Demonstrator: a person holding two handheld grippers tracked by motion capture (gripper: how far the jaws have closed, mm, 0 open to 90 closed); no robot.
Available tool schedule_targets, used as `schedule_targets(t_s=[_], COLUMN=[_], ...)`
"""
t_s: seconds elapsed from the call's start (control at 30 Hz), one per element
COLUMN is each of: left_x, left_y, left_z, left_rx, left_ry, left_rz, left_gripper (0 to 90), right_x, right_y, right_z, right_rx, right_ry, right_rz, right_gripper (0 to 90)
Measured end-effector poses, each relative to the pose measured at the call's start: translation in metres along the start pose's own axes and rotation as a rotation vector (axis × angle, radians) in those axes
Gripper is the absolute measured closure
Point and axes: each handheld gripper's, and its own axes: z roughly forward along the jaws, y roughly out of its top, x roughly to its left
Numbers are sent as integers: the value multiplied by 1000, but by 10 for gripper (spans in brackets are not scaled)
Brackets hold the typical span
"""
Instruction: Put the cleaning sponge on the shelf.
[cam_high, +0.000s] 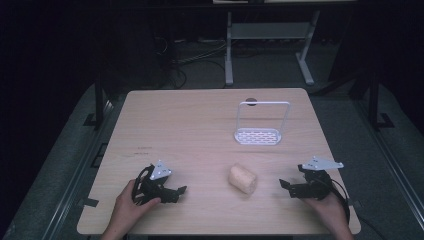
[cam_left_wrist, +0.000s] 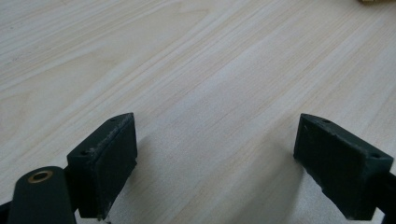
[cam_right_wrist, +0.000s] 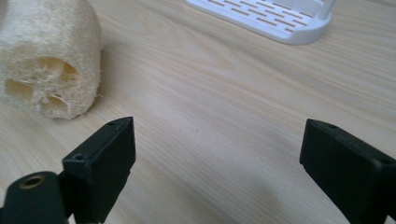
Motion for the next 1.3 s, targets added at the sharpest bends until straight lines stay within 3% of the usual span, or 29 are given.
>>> schedule_targets(t_s=[0.53,1.3], left_x=[0,0], left_y=[0,0], left_z=[0,0], left_rx=[0,3], left_ry=[0,0], left_rz=[0,1], left_gripper=[128,128], right_x=[14,35], right_y=[12,49], right_z=[0,13], right_rx=[-23,-43], right_ry=[54,127], right_rz=[-16,-76], right_gripper=[105,106])
